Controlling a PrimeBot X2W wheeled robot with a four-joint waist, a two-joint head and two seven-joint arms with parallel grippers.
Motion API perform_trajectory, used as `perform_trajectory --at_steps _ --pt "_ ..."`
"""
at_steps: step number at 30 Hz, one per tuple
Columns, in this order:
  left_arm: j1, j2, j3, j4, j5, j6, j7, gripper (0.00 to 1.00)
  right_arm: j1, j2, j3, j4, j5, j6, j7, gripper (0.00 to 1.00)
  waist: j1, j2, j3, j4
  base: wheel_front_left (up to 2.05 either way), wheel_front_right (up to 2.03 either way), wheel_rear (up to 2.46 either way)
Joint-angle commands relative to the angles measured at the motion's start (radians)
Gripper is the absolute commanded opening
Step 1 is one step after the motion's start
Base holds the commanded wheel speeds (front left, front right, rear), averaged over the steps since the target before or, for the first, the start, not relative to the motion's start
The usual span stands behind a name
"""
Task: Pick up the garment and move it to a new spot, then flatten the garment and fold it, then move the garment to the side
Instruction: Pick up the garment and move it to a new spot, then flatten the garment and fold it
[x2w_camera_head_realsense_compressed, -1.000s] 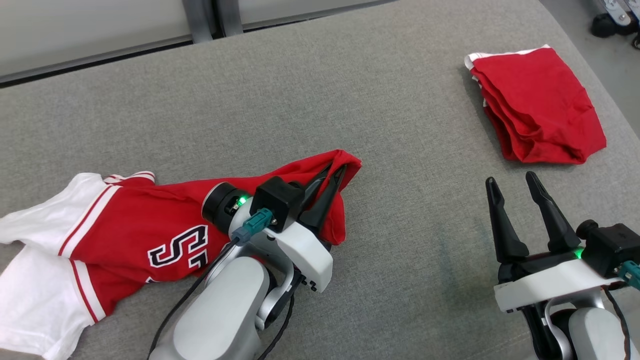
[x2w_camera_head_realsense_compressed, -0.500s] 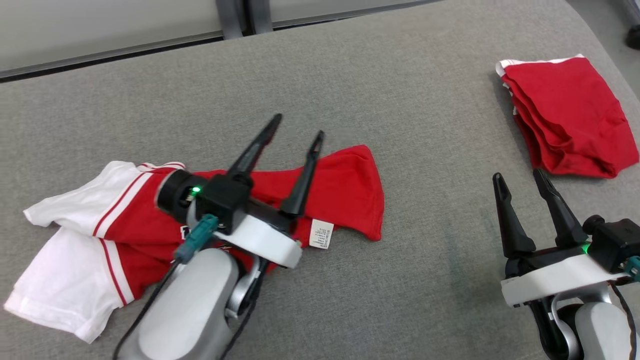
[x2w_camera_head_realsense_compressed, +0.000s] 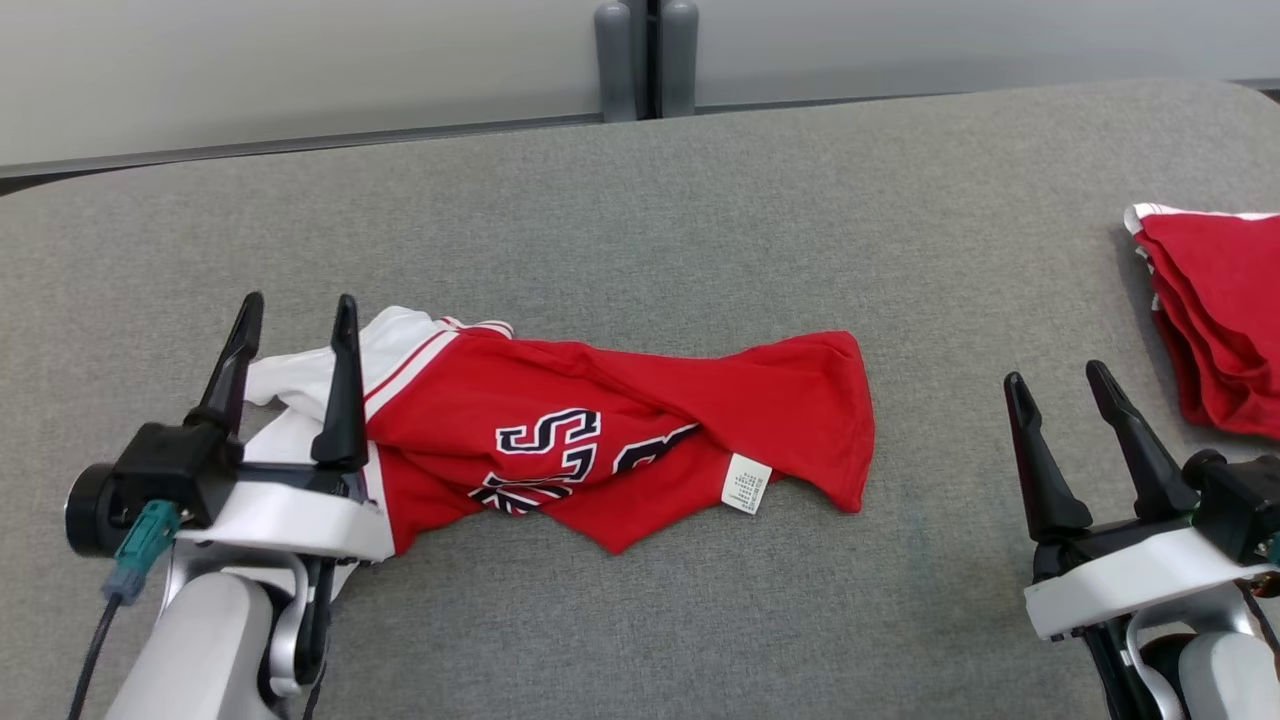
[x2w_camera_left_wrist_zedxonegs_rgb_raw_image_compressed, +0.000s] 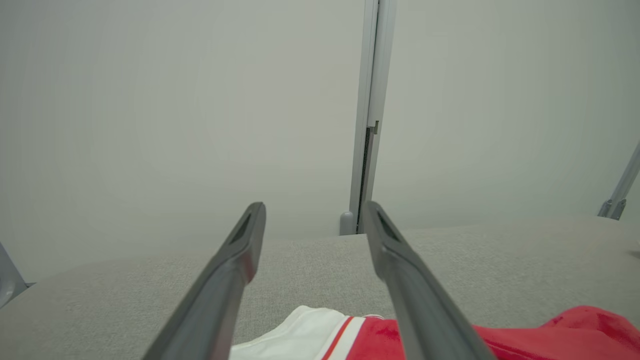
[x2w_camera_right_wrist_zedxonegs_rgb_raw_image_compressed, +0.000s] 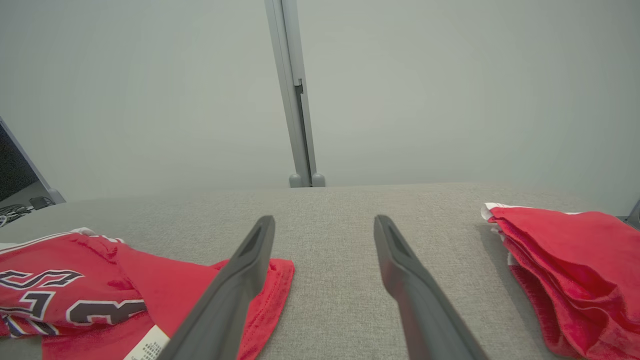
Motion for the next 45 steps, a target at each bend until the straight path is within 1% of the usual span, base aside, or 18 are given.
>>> perform_trajectory --at_steps 1,3,6,9,14,26,33,45 --pt "0.027 0.01 0.019 -0.003 -0.011 0.008 -0.004 1.0 0.016 -0.007 -0.004 -0.004 -0.006 0.0 0.008 1.0 0.0 -0.0001 -0.024 0.025 0.0 0.0 0.0" --pt "0.057 0.023 0.05 -0.004 -0.023 0.011 -0.004 1.0 0.023 -0.006 -0.009 -0.009 -0.007 0.0 0.014 1.0 0.0 -0.0001 -0.036 0.036 0.0 0.0 0.0" --pt "0.119 0.035 0.077 -0.002 -0.043 -0.001 -0.003 1.0 0.05 -0.002 -0.013 -0.016 -0.012 0.0 0.027 1.0 0.0 -0.0001 -0.067 0.054 0.0 0.0 0.0" --pt "0.157 0.047 0.075 0.002 -0.051 -0.014 -0.002 1.0 0.07 0.001 -0.013 -0.019 -0.016 0.0 0.035 1.0 0.0 -0.0001 -0.092 0.059 0.0 0.0 0.0" --pt "0.202 0.056 0.061 -0.008 -0.046 -0.018 0.004 1.0 0.105 0.002 -0.021 -0.023 -0.018 0.0 0.049 1.0 0.0 -0.0001 -0.129 0.065 0.0 0.0 0.0" --pt "0.284 0.083 0.026 -0.074 -0.022 0.008 0.057 1.0 0.176 0.011 -0.043 -0.053 -0.043 0.0 0.082 1.0 0.0 -0.0001 -0.193 0.063 0.0 0.0 0.0" --pt "0.297 0.093 0.013 -0.103 -0.013 0.022 0.082 1.0 0.186 0.017 -0.046 -0.072 -0.05 0.0 0.093 1.0 0.0 -0.0001 -0.193 0.064 0.0 0.0 0.0" --pt "0.302 0.085 0.001 -0.113 -0.013 0.042 0.087 1.0 0.185 0.02 -0.054 -0.077 -0.043 0.0 0.096 1.0 0.0 -0.0001 -0.191 0.065 0.0 0.0 0.0"
